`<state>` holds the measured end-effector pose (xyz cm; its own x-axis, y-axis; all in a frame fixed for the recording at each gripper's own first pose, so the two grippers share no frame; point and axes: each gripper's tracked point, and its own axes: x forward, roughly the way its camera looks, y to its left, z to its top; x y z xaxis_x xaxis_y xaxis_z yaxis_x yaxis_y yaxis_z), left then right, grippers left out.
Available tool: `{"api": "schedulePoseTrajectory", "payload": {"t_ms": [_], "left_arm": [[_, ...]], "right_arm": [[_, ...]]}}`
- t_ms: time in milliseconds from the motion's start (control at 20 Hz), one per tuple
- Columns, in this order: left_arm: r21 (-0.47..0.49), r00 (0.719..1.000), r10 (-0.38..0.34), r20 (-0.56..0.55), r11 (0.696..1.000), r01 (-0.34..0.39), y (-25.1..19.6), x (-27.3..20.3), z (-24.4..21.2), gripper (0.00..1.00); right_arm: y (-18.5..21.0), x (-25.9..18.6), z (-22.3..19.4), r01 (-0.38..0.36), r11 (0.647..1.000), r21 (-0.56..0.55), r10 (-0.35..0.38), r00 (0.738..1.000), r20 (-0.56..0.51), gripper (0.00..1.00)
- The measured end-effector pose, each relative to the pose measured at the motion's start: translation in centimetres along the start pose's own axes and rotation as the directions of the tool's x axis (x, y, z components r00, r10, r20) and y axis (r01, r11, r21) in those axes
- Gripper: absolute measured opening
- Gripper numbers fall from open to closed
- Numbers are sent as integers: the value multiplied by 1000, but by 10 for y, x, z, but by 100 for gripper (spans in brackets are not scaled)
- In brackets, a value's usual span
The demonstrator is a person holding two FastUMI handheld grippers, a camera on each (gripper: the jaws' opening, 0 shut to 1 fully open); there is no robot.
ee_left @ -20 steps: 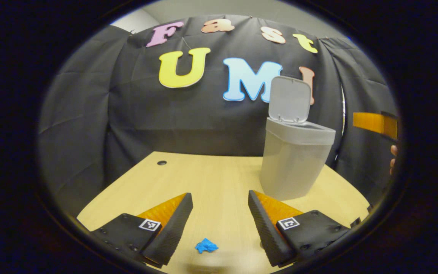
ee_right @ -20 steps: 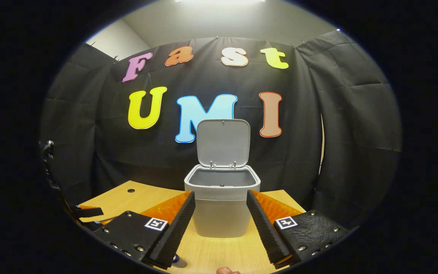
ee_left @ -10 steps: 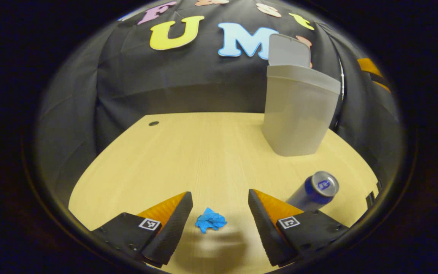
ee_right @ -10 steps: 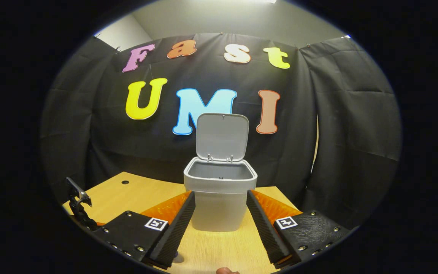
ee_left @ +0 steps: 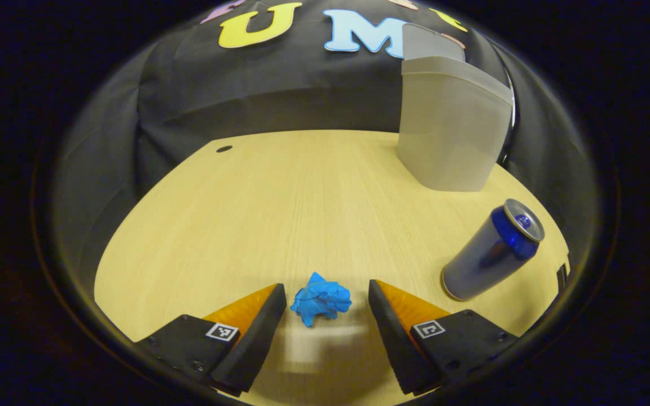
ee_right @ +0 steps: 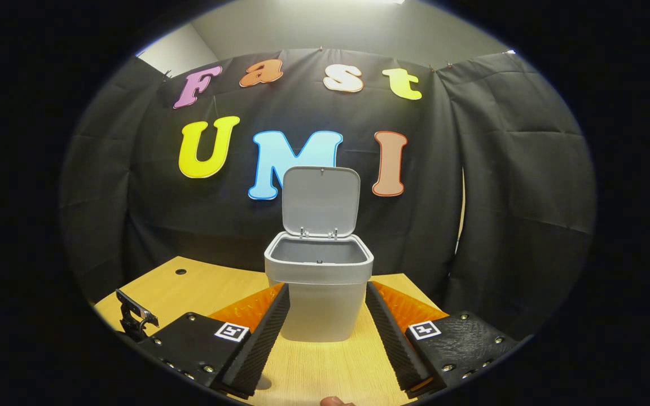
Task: Press the lid of the desktop garbage bin to open it, pick up the crumpled paper on the desktop and throw it into the bin, then pick up the pop can on the desktop and drop it into the bin, and finally close the garbage bin lid.
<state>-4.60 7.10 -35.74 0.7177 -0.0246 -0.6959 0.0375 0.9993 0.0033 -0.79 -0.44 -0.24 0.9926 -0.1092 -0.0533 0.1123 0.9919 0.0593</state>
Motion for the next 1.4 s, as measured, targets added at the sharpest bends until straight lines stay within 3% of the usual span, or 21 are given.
{"api": "schedulePoseTrajectory", "payload": {"t_ms": [100, 150, 200, 450, 500, 600, 700, 750, 800, 850, 1250, 1400], "left_arm": [[-3, 1000, 11, -7, 1000, -11, 0, 2, -2, 95], [-4, 1000, 13, -6, 1000, -13, 1, 2, -1, 85], [-5, 1000, 21, -6, 1000, -21, 1, 2, -1, 85], [-13, 999, 32, 3, 999, -32, 4, 3, 0, 55], [-7, 999, 40, 6, 999, -40, 6, 3, 1, 54], [-12, 999, 51, 9, 999, -51, 9, 3, 1, 31], [-5, 998, 64, 9, 998, -64, 10, 4, 1, 34], [5, 998, 61, 7, 998, -61, 8, 3, -1, 19], [8, 998, 68, 7, 998, -68, 9, -1, -1, 19], [-2, 998, 58, 10, 998, -58, 7, 2, 1, 10], [4, 994, 28, 109, 1000, -29, -10, -21, 41, 12], [2, 990, 15, 142, 1000, -15, -17, -29, 60, 8]], "right_arm": [[-4, 0, -2, 9, 1000, -5, -9, 1000, -6, 88], [-5, -1, -3, 9, 1000, -3, -9, 1000, -9, 88], [-6, -1, -5, 8, 1000, 0, -8, 1000, -12, 88], [-8, 1, -6, 0, 1000, 1, 0, 1000, -15, 88], [-8, 0, -7, -3, 1000, 4, 3, 1000, -15, 88], [-7, 0, -8, -11, 1000, 10, 11, 1000, -13, 88], [-7, 1, -7, -16, 1000, 12, 17, 1000, -9, 88], [-7, 2, -8, -19, 1000, 13, 19, 1000, -10, 88], [-7, 2, -9, -20, 1000, 13, 21, 1000, -10, 88], [-8, 2, -8, -19, 1000, 13, 19, 1000, -10, 88], [-21, 3, -8, -3, 999, 41, 3, 1000, -2, 88], [-21, 4, -7, -9, 999, 43, 9, 1000, 5, 88]]}}
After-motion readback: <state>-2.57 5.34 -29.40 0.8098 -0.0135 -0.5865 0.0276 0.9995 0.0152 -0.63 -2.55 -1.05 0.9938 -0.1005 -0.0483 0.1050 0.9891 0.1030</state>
